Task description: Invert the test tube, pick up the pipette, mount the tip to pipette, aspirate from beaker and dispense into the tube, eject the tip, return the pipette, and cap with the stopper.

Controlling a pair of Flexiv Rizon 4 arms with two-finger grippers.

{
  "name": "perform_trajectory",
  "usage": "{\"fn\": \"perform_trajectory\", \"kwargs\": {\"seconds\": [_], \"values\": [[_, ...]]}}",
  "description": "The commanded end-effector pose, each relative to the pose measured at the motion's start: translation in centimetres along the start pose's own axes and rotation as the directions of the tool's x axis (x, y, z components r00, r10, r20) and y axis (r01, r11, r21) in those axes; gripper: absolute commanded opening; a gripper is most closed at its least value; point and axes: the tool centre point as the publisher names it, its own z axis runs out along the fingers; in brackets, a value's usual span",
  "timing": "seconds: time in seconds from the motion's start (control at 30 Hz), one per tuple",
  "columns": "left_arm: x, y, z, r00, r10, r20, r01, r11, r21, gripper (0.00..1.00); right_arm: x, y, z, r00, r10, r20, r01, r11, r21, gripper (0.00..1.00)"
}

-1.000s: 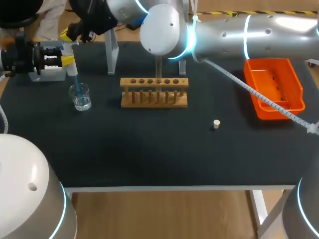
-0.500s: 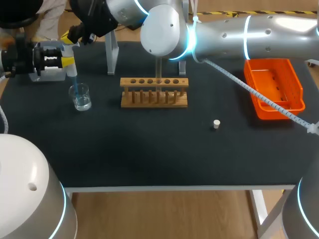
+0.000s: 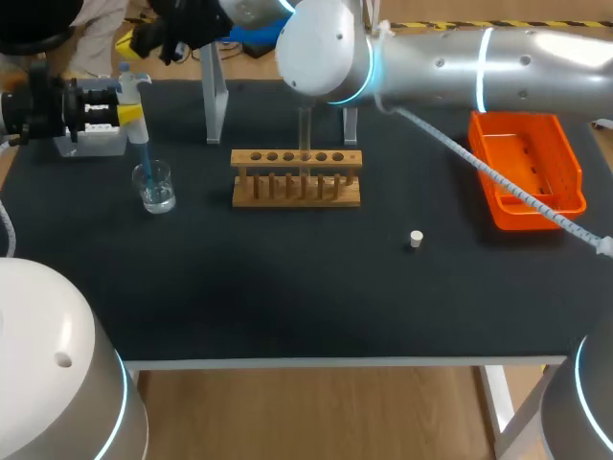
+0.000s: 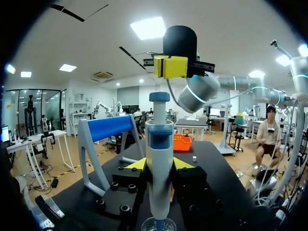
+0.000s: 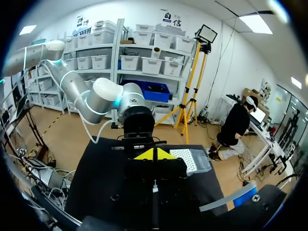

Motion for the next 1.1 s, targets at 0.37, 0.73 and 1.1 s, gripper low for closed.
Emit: {"fn": "perform_trajectory", "kwargs": {"seconds": [0.37, 0.73, 1.1], "values": [[0.1, -0.1, 0.0, 1.0, 0.0, 0.002, 0.0, 1.0, -0.001, 0.0, -0.6, -1.2, -11.6, 0.997, -0.079, 0.019, 0.079, 0.997, -0.008, 0.54], [0.1, -0.1, 0.0, 1.0, 0.0, 0.002, 0.0, 1.0, -0.001, 0.0, -0.8, -4.9, -18.7, 0.992, -0.124, 0.022, 0.124, 0.992, -0.018, 1.0], [0.1, -0.1, 0.0, 1.0, 0.0, 0.002, 0.0, 1.0, -0.001, 0.0, -1.8, -11.5, -23.4, 0.996, -0.083, -0.031, 0.083, 0.996, -0.027, 1.0]]}}
